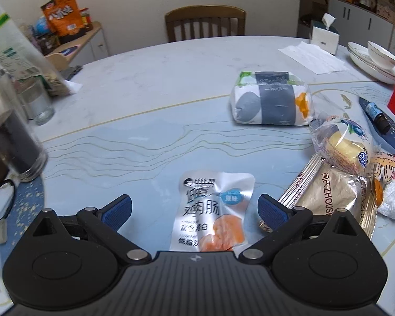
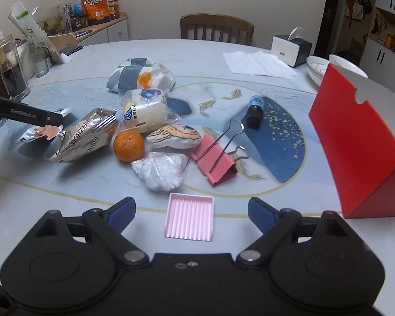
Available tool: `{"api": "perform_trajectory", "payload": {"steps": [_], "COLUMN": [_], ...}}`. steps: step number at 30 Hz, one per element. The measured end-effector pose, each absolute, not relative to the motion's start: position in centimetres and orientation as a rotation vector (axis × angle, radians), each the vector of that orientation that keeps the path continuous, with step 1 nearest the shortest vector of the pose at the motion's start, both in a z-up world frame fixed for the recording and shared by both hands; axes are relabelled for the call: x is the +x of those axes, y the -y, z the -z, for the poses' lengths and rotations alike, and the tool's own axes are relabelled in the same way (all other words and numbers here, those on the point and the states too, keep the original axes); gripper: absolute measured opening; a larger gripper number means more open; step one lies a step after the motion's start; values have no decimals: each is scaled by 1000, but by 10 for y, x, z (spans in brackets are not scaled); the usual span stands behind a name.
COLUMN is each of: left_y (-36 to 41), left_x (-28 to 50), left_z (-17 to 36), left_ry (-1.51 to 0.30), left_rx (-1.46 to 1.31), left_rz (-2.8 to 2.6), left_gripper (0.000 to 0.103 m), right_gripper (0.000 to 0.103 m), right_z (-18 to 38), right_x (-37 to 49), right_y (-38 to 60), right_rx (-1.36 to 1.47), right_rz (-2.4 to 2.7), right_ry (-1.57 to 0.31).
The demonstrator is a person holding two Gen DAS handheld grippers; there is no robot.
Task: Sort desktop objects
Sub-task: 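Move the left tool toward the white sausage packet while the right tool approaches the pink sticky notes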
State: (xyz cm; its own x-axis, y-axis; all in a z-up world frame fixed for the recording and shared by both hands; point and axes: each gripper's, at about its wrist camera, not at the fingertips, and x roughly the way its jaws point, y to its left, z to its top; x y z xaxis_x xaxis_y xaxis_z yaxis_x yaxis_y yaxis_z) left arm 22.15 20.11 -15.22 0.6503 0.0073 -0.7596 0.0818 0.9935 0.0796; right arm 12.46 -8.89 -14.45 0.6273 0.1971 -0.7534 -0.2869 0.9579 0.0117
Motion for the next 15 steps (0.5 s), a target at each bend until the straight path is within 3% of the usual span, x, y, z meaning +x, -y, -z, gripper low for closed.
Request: {"api": "perform_trajectory", "payload": {"steps": [15], "left_y": [-210], "left_x": [232], "left_z": [165], "left_ry": [-915], "left_rx": [64], "left_rz": [99], "left_gripper": [99], "right_gripper": [91], "right_z": [159], "right_x": [135], "right_y": [84], "right_rx": [-134], "right_rz": [-293], "right_ry": [-903]}}
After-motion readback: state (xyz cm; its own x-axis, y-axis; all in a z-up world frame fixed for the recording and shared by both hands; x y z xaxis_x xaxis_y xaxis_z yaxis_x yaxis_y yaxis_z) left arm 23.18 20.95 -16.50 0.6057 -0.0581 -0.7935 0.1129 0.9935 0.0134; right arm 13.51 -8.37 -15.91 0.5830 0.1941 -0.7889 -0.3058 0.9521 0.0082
